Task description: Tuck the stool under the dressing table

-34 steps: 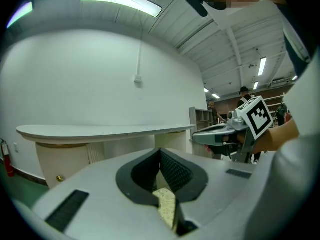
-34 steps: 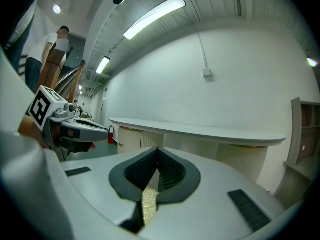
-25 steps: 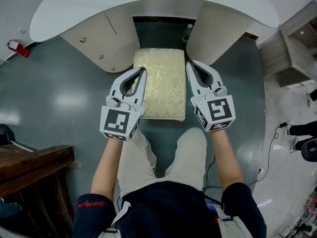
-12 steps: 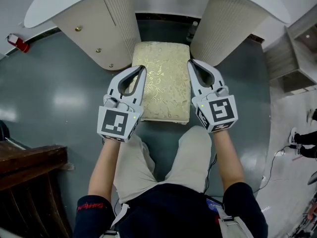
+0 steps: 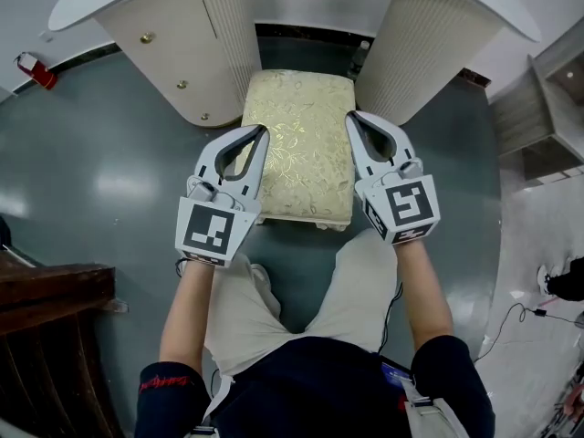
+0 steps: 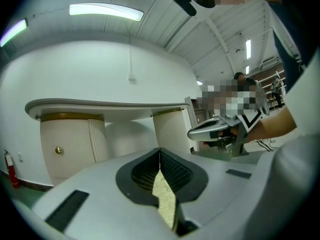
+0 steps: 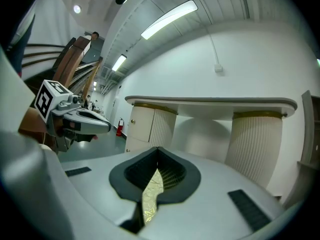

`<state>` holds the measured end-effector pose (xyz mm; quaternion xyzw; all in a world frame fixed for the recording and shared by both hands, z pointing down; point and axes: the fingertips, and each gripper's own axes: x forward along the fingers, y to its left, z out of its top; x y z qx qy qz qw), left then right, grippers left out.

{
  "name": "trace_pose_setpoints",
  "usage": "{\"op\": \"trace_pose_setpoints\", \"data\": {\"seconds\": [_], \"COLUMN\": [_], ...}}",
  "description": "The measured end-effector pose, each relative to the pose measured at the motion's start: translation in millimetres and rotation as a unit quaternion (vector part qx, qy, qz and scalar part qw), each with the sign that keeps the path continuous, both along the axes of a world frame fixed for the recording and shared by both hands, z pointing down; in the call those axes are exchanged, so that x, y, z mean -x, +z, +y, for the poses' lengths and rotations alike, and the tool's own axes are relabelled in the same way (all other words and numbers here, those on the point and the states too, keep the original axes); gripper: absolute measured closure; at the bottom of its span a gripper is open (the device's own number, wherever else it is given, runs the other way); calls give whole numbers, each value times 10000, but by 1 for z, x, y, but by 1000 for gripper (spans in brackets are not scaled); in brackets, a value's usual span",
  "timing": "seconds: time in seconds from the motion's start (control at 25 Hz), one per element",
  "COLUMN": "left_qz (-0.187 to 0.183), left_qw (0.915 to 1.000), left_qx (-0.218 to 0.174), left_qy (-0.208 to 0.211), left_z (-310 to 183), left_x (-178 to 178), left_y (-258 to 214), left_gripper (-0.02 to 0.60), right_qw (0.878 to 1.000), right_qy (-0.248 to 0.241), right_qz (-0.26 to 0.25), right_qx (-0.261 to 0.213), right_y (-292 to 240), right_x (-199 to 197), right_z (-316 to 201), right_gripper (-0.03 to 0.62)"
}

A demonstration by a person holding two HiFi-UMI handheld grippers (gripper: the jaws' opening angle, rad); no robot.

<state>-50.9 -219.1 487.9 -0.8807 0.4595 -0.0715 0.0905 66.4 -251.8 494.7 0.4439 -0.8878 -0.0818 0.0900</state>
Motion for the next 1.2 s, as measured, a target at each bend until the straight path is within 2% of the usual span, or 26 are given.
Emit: {"op": "trace_pose_setpoints", "data": {"seconds": [0.12,0.32,0.6,0.84,1.08,1.2], "left_qz": [-213,-355,-949,-1737,-2253,-2557], "left_qw": [9997,9986,9924,9790,9703,9619], "left_qx": [-16,156,380,497,346,374], "left_qy": [83,352,689,947,813,896], "left_z": [8,19,34,51,60,67], "left_x": [-1,-8,-19,-25,-26,-28], "left_y": [10,27,51,80,94,105], "left_gripper": [565,565,565,563,559,492], "right_qw": [9998,9990,9954,9865,9750,9683], "right_qy": [-90,-215,-534,-883,-1107,-1136], "right_qz": [169,393,712,1289,1845,2146], "right_qx": [-10,92,354,497,553,581], "right_y": [7,21,45,68,88,97], "right_x": [4,7,19,34,45,46], "right_z": [9,21,39,58,77,85], "right_gripper": [579,579,579,577,577,576]}}
